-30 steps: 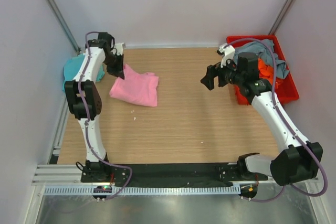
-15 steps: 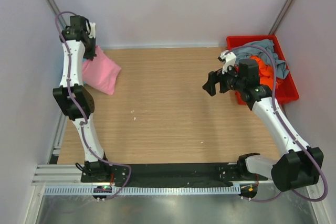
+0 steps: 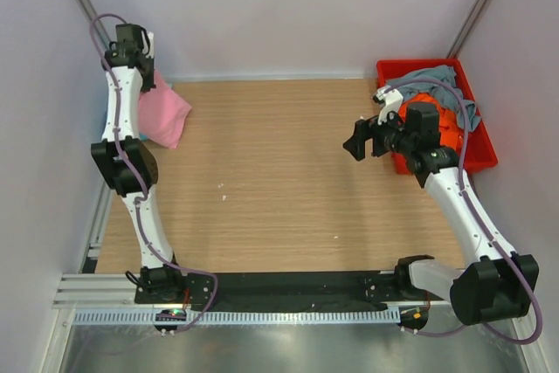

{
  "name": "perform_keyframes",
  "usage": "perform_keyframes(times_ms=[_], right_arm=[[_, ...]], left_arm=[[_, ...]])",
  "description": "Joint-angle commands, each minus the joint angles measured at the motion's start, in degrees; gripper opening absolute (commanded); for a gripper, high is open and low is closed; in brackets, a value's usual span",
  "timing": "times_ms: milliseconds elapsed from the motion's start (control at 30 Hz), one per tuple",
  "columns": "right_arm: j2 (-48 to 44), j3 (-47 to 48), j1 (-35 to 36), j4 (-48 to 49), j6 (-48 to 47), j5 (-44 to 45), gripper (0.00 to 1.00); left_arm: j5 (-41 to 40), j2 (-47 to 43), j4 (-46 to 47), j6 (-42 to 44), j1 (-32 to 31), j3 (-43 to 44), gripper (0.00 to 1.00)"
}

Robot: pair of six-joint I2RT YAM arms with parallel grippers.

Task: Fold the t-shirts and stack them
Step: Neatly place the folded tshirt to the corner

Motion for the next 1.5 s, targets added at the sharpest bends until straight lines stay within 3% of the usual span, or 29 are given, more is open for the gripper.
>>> perform_keyframes(times_ms=[0, 467, 1067, 1100, 1200, 1233, 1300, 1333, 1400, 1467], right_arm=[[-1.80, -0.02, -0.76, 3.27, 0.62, -1.52, 0.92], [-1.18, -0.99, -1.99, 3.88, 0.70, -2.66, 0.92], [0.31, -1.16, -3.05, 3.88, 1.23, -3.63, 0.91], [0.40, -1.16, -3.14, 3.88, 1.32, -3.80, 0.91], [0.58, -1.43, -3.40, 4.15, 1.41, -4.07, 0.91], [0.66, -1.43, -3.40, 4.15, 1.41, -4.07, 0.91], [0.93, -1.43, -3.49, 4.23, 1.50, -4.24, 0.92], [0.93, -1.43, -3.58, 4.23, 1.50, -4.16, 0.91], [0.58, -1.60, -3.84, 4.41, 1.41, -4.33, 0.91], [-0.12, -2.48, -4.10, 5.72, 1.58, -3.28, 0.93]], left_arm=[[-4.14, -0.26, 6.73, -0.35, 1.17, 1.70, 0.00], [-16.72, -0.44, 18.68, 6.59, 1.79, -4.54, 0.00], [-26.83, 10.19, 26.25, 13.19, 6.00, -3.22, 0.01], [-26.40, 10.46, 26.33, 13.54, 6.01, -3.22, 0.08], [-30.43, 9.77, 29.48, 13.45, 4.87, -4.80, 0.48], [-30.78, 8.80, 30.46, 13.19, 4.52, -5.93, 0.49], [-28.52, 2.68, 34.30, 9.87, 3.20, -12.49, 0.61], [-28.50, -0.23, 35.81, 8.63, 2.50, -14.97, 0.61], [-25.70, -8.12, 37.58, 7.13, -0.92, -22.27, 0.86], [-24.29, -12.81, 38.02, 6.86, -4.26, -26.84, 1.00]])
